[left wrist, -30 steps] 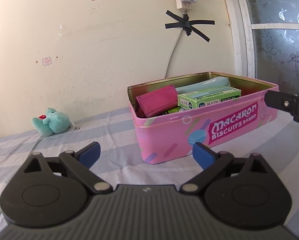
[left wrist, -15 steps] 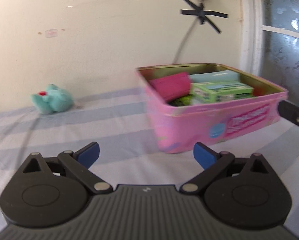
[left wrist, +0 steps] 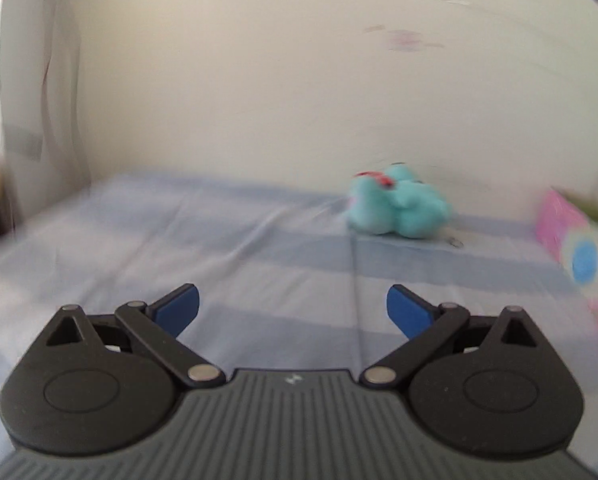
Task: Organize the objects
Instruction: 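Move both grippers toward the teal plush toy on the bed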
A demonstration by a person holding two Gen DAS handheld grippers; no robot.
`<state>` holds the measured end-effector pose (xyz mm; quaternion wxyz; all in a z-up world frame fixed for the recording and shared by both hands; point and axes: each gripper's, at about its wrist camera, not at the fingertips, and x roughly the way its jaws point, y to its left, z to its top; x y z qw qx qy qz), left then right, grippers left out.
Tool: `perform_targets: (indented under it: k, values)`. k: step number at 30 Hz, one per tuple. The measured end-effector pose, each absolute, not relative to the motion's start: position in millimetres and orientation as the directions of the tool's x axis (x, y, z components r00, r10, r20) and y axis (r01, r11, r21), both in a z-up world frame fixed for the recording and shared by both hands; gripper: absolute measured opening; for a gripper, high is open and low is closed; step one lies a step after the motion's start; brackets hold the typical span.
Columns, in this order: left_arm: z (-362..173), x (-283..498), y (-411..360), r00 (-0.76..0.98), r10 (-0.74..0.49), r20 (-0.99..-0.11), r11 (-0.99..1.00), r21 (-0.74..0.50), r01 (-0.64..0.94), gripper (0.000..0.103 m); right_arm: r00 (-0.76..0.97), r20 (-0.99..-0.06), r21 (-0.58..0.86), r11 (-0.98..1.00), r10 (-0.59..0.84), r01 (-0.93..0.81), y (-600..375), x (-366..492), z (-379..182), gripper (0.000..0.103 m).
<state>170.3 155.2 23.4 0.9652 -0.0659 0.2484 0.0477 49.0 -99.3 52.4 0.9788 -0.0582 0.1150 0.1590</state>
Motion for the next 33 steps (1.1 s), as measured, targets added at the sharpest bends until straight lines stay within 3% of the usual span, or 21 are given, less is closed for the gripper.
perform_targets:
  k: [7, 12, 17, 22, 27, 29, 30, 31, 33]
  values:
    - [35, 163, 178, 0.893, 0.081, -0.442, 0.960, -0.206, -0.189, 0.101, 0.881, -0.367, -0.060, 0.937, 0.299, -0.343, -25, 166, 47, 0.098]
    - [37, 163, 172, 0.894, 0.082, -0.440, 0.968, -0.177, -0.176, 0.101, 0.875, -0.409, -0.065, 0.948, 0.260, -0.312, 15, 239, 30, 0.103]
    - [33, 170, 170, 0.891, 0.069, -0.449, 0.977, -0.152, -0.152, 0.101, 0.817, -0.519, -0.002, 0.955, 0.252, -0.296, 37, 303, 13, 0.103]
    - [34, 167, 166, 0.895, 0.074, -0.441, 0.979, -0.140, -0.149, 0.101, 0.817, -0.552, -0.066, 0.969, 0.165, -0.239, 47, 331, 1, 0.100]
    - [34, 168, 167, 0.892, 0.073, -0.446, 0.977, -0.146, -0.153, 0.101, 0.840, -0.517, -0.087, 0.966, 0.165, -0.244, 41, 318, 2, 0.062]
    - [35, 169, 169, 0.893, 0.078, -0.443, 0.976, -0.147, -0.159, 0.101, 0.845, -0.505, -0.073, 0.967, 0.175, -0.244, 34, 302, 3, 0.054]
    - [35, 168, 170, 0.894, 0.079, -0.441, 0.976, -0.149, -0.160, 0.101, 0.847, -0.498, -0.066, 0.966, 0.185, -0.250, 31, 293, 5, 0.044]
    - [36, 168, 172, 0.895, 0.081, -0.438, 0.975, -0.153, -0.163, 0.101, 0.851, -0.490, -0.066, 0.966, 0.185, -0.248, 27, 283, 5, 0.025]
    - [37, 166, 176, 0.899, 0.089, -0.429, 0.970, -0.169, -0.177, 0.101, 0.844, -0.492, -0.050, 0.962, 0.212, -0.270, 24, 266, 9, 0.026]
